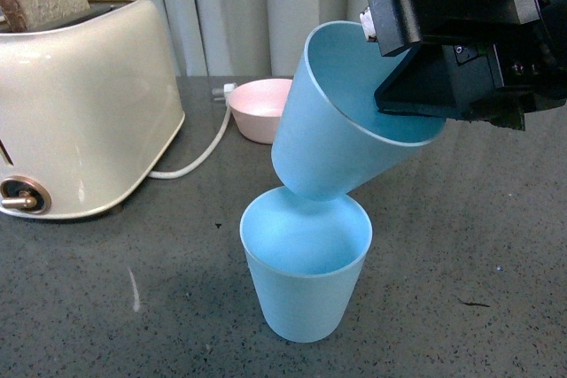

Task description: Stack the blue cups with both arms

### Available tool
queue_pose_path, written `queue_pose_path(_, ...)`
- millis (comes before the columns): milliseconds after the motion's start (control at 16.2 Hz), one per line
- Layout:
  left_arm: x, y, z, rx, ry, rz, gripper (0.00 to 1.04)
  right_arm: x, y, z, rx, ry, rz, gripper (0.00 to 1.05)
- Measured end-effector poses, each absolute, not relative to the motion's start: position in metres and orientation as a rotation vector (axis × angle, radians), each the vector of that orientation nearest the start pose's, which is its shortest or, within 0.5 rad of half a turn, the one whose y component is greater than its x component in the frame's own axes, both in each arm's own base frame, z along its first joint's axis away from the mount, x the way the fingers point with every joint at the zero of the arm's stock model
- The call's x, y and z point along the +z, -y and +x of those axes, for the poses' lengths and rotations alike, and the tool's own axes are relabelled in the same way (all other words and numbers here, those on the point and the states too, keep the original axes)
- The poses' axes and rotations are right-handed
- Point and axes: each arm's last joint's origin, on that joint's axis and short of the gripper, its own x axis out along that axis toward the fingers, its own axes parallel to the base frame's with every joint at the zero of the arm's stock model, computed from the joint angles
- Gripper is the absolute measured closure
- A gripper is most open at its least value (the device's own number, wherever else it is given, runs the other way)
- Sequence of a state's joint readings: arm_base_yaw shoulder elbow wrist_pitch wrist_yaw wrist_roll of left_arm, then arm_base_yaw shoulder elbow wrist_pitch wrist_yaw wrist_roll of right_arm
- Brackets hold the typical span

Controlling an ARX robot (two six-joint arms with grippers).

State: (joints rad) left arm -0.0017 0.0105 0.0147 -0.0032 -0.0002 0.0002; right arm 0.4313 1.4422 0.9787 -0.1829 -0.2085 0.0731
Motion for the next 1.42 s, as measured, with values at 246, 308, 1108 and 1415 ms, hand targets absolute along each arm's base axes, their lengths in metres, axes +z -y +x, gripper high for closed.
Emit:
queue_pose_path(246, 0.167, 0.0, 0.097, -0.002, 0.001, 0.0, 0.07, 0.253, -0.138, 0.266, 0.634, -0.702, -0.01, 1.02)
queue_pose_path(308, 0.167, 0.0, 0.097, -0.002, 0.001, 0.0, 0.07, 0.252, -0.138, 0.264, 0.637, -0.718, -0.018, 1.02)
queue_pose_path(1108, 0.167, 0.0, 0.097, -0.002, 0.001, 0.0, 0.07, 0.245, -0.138, 0.264, 0.679, -0.784, -0.043, 0.96)
queue_pose_path(1415, 0.167, 0.0, 0.097, -0.002, 0.001, 0.0, 0.07, 0.248, -0.14, 0.266, 0.702, -0.733, -0.031, 0.58)
